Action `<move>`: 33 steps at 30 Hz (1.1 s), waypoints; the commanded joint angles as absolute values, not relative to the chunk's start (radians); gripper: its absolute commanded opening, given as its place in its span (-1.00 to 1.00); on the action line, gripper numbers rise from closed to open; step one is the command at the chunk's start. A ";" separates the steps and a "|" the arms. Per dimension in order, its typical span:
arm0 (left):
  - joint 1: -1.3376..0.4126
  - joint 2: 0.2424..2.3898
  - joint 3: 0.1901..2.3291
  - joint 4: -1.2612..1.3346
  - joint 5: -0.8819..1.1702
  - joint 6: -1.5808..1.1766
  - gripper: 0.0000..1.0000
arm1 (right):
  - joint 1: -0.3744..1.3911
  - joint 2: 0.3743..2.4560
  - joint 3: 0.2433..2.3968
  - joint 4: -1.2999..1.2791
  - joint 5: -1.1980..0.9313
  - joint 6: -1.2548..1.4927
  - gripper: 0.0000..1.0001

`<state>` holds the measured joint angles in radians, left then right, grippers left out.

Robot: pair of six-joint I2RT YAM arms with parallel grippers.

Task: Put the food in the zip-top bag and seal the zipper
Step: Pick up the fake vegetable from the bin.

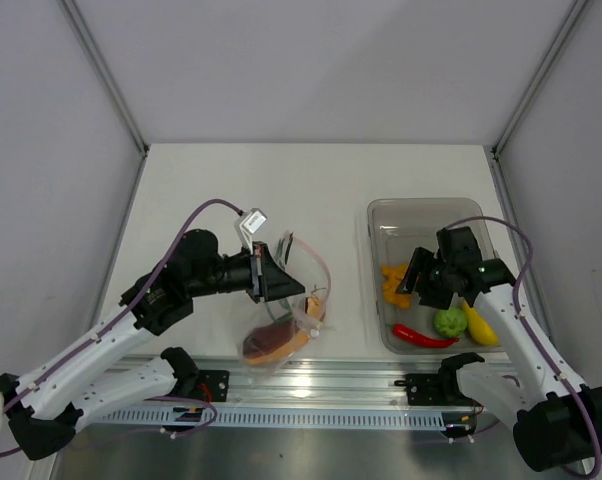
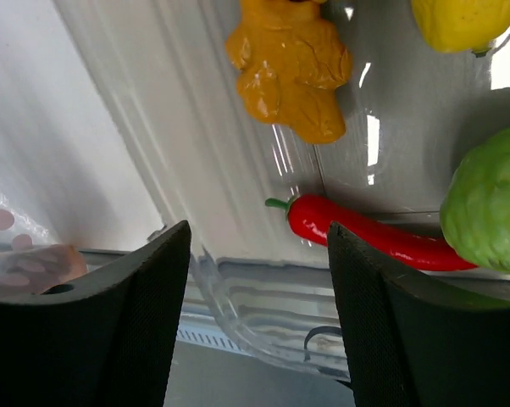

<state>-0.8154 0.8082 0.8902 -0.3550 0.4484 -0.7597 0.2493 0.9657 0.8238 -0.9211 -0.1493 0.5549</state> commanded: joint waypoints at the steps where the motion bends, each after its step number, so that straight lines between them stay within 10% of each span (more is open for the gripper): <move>1: -0.819 0.792 0.890 -0.308 0.463 -0.770 -0.99 | 0.204 0.972 0.753 -0.798 -0.192 0.574 0.36; 33: -0.819 0.827 0.884 -0.285 0.489 -0.765 -0.99 | 0.117 1.144 0.426 -0.301 -0.244 0.710 0.26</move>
<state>-0.8158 0.8268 0.8783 -0.3260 0.4713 -0.7601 0.1223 1.1236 0.4564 -0.3283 -0.2775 0.7151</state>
